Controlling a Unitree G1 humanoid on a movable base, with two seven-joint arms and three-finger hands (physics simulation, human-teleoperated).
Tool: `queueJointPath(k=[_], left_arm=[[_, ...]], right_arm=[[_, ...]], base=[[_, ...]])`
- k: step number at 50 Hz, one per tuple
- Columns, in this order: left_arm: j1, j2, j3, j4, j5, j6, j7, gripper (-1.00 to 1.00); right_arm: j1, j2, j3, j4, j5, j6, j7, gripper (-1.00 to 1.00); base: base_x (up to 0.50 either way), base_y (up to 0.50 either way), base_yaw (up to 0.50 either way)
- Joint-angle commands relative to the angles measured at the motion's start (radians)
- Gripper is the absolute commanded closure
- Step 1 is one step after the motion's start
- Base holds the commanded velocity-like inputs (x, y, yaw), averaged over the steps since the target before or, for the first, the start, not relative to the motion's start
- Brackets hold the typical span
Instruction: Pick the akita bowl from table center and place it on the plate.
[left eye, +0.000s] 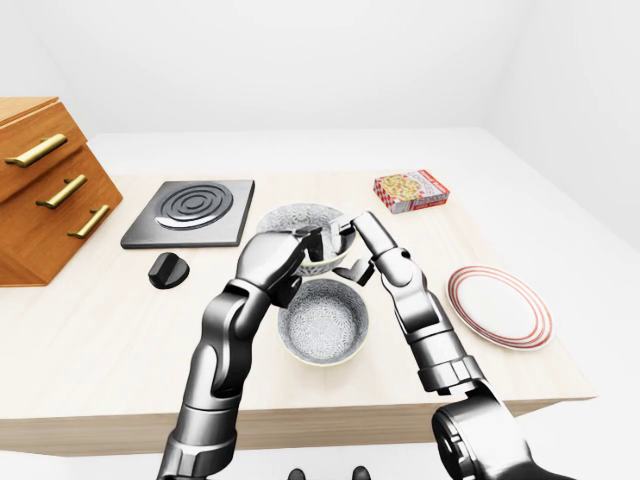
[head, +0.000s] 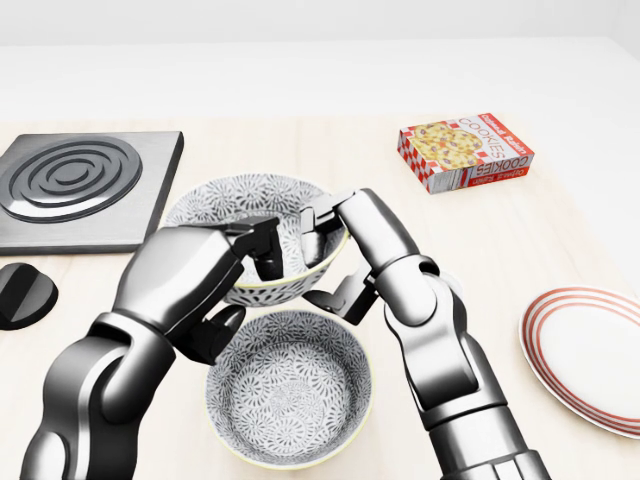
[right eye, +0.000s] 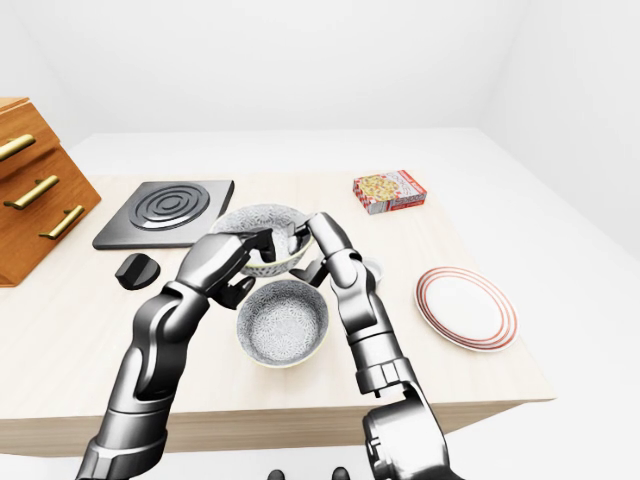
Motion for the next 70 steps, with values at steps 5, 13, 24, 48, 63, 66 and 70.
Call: queueJointPath(k=[5,13,24,48,63,66,70], left_arm=[[-0.023,0.005,0.023,-0.006,-0.033,0.0,0.046,-0.25],[-0.029,0.01,0.027,0.007,-0.027,0.0,0.047,-1.0],[-0.046,0.012,0.039,-0.013,-0.041,0.0,0.029,-1.0],[-0.071,0.09,0.123,-0.066,-0.144,0.008,0.044,-1.0],[-0.015,0.08,0.128,-0.055,-0.152,0.027,0.092,-1.0],[-0.014,0.084,0.129,-0.037,-0.159,0.024,0.105,-1.0],[-0.022,0.093,0.132,0.012,-0.173,0.01,0.134,-1.0]], right_arm=[[0.013,0.008,0.015,-0.003,0.03,0.0,0.007,1.0],[0.005,0.007,0.013,0.0,0.03,0.0,0.009,1.0],[-0.009,-0.012,0.002,-0.003,0.029,0.0,0.018,1.0],[0.051,-0.206,-0.104,-0.06,0.008,0.0,0.05,1.0],[0.232,-0.348,-0.256,-0.271,0.013,0.0,0.135,1.0],[0.253,-0.365,-0.278,-0.287,0.019,0.0,0.138,1.0],[0.286,-0.389,-0.315,-0.298,0.029,0.0,0.134,1.0]], base=[[0.0,0.0,0.0],[0.0,0.0,0.0],[0.0,0.0,0.0],[0.0,0.0,0.0],[0.0,0.0,0.0],[0.0,0.0,0.0],[0.0,0.0,0.0]])
